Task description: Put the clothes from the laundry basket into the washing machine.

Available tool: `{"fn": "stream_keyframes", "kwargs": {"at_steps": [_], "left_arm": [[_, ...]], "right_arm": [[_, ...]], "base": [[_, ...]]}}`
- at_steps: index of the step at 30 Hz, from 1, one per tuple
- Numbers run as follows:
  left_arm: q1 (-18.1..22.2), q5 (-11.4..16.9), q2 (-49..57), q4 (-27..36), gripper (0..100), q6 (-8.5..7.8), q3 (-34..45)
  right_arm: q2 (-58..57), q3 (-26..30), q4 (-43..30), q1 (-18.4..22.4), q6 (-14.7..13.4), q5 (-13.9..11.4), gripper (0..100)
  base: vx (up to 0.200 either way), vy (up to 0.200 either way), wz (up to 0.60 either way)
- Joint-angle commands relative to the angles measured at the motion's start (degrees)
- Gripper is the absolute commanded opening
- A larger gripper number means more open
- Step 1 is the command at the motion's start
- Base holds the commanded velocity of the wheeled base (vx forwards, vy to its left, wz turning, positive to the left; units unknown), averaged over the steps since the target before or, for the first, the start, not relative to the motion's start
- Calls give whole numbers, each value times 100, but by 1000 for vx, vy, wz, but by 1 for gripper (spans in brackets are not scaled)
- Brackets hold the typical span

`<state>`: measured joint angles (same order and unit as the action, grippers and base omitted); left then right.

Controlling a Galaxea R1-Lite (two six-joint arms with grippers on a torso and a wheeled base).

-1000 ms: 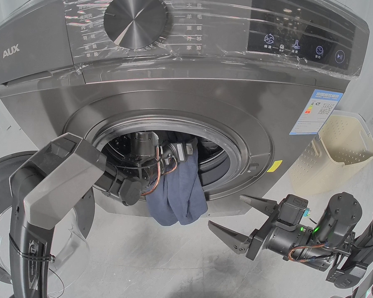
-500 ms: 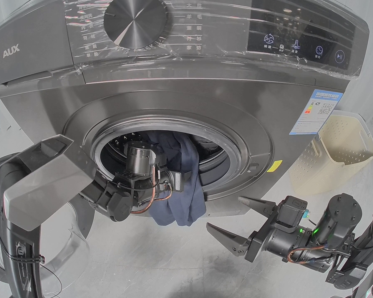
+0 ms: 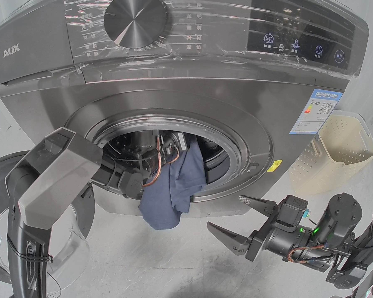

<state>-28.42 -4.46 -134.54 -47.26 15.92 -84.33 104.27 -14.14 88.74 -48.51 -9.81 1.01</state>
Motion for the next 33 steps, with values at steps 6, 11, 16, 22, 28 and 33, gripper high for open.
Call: {"fn": "stream_keyframes", "kwargs": {"at_steps": [6,11,16,22,28,33], "left_arm": [[135,-371,-372,-389,100,298,-821],[-68,-222,138,-231,100,306,137],[-120,95,648,358,100,122,1033],[-68,147,674,727,100,-89,1297],[12,77,138,868,0,-212,928],[20,86,-11,903,0,-239,717]], "right_arm": [[-3,-1,3,43,6,-5,100],[-3,-1,3,25,6,-5,100],[-3,-1,3,-1,-3,-5,100],[-12,-1,3,-19,-3,4,100],[-12,8,3,-27,-3,4,100],[-20,-1,3,-27,-12,4,100]], "base": [[0,0,0],[0,0,0],[0,0,0],[0,0,0],[0,0,0],[0,0,0]]}}
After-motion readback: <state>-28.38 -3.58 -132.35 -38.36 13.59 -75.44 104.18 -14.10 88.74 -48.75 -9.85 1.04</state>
